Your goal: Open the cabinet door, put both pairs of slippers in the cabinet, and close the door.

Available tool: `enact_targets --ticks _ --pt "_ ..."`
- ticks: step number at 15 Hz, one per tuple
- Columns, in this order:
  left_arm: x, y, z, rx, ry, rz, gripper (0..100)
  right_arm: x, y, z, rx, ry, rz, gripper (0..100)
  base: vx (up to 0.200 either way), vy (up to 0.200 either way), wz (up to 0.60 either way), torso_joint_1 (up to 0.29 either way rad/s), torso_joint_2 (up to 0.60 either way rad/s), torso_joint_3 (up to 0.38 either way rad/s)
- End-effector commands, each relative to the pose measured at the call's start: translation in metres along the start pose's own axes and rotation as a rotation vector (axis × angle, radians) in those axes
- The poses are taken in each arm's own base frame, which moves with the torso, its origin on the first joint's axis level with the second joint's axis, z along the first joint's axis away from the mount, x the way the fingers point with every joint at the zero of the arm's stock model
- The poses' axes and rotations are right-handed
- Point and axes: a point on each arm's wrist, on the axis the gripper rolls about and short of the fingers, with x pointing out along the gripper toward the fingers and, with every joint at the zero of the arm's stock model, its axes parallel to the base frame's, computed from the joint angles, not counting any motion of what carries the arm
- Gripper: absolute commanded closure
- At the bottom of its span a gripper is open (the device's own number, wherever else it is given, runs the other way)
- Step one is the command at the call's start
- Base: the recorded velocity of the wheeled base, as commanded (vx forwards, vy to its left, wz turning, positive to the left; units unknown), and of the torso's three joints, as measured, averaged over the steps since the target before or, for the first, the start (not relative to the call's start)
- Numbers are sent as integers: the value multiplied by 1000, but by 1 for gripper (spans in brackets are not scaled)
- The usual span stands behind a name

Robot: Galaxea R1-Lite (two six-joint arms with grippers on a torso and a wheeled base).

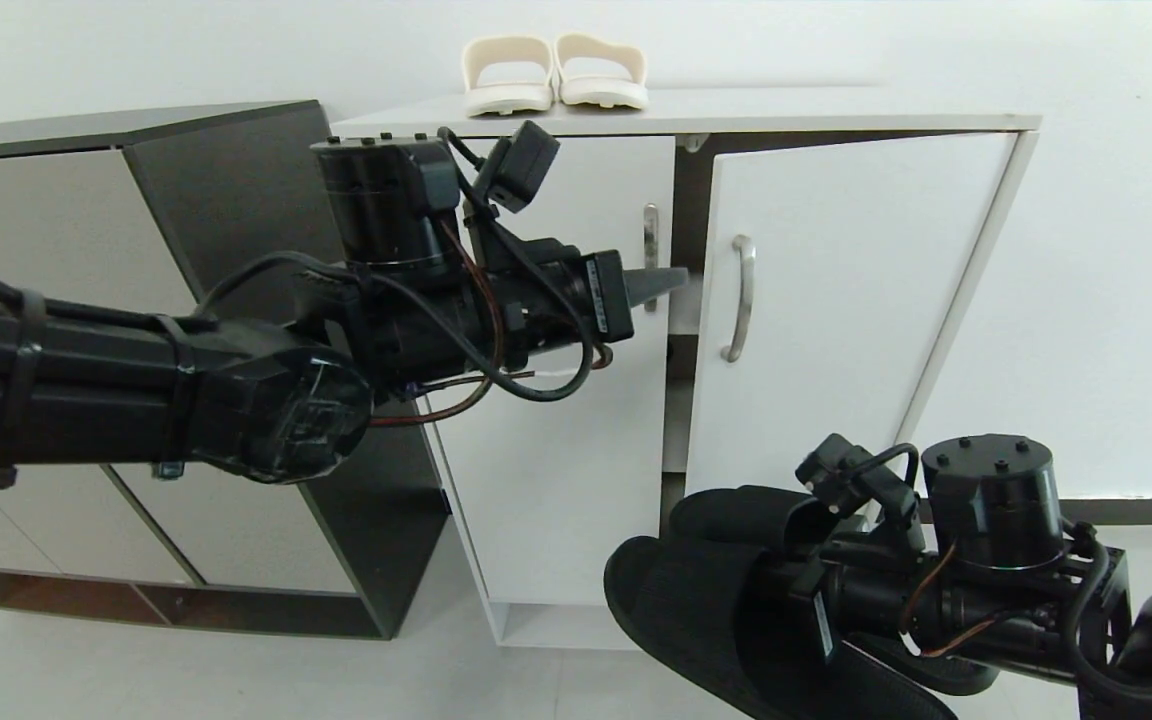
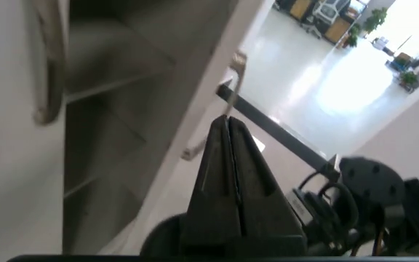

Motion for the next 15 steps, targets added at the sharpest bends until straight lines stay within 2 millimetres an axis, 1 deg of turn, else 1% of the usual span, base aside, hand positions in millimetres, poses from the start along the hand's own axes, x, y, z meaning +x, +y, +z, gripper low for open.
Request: enact_targets --ticks 1,4,6,8,11,15 --pt "9 21 5 6 -26 32 100 1 0 -1 -1 3 1 100 0 0 0 0 0 0" --pt "33 39 6 4 -51 36 100 0 1 -4 1 14 4 100 0 0 0 0 0 0" --pt "53 52 4 11 -71 34 100 -2 2 -8 0 24 28 100 0 0 0 0 0 0" --pt "66 61 2 9 -70 35 100 -2 2 -10 -23 32 33 100 0 0 0 0 0 0" --pt "75 64 6 6 -66 36 100 -2 2 -11 -22 36 34 100 0 0 0 0 0 0" --pt "76 63 4 1 -56 35 100 0 1 -13 -18 48 34 100 0 0 0 0 0 0"
